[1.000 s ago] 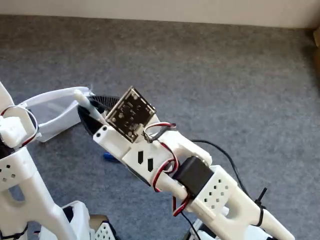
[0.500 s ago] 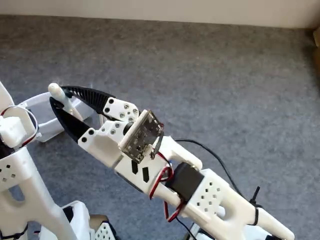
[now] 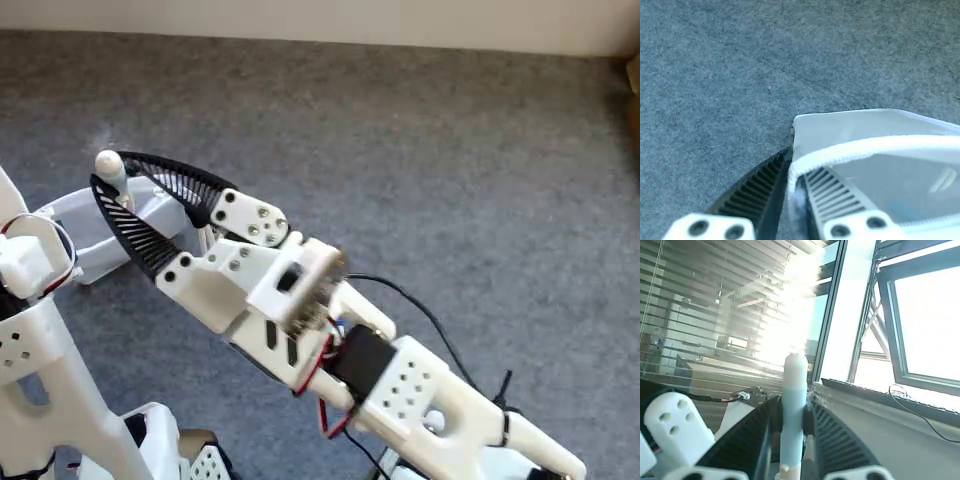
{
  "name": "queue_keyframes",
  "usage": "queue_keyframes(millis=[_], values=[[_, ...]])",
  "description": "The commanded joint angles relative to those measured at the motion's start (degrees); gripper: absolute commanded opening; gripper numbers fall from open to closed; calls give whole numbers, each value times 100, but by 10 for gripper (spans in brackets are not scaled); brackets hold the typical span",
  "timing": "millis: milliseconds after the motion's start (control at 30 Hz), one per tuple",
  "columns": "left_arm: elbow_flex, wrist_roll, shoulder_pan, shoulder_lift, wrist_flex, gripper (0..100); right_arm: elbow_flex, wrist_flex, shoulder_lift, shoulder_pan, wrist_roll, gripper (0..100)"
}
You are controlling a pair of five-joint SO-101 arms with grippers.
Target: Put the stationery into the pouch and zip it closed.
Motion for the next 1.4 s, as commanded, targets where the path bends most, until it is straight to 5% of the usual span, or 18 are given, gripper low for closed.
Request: queue_keyframes(millis=[0, 533, 867, 1067, 1367], values=[[127, 70, 119, 4, -79, 7, -75, -479, 400, -31, -35, 5], [127, 70, 127, 4, -79, 7, -66, -655, 1051, 418, -26, 5], [127, 70, 119, 4, -79, 7, -127, 1262, 1042, 409, 18, 5], [127, 70, 136, 4, -79, 7, -110, 1288, 1051, 400, 993, 5], [127, 70, 136, 4, -79, 7, -127, 1288, 1051, 400, 1073, 7]])
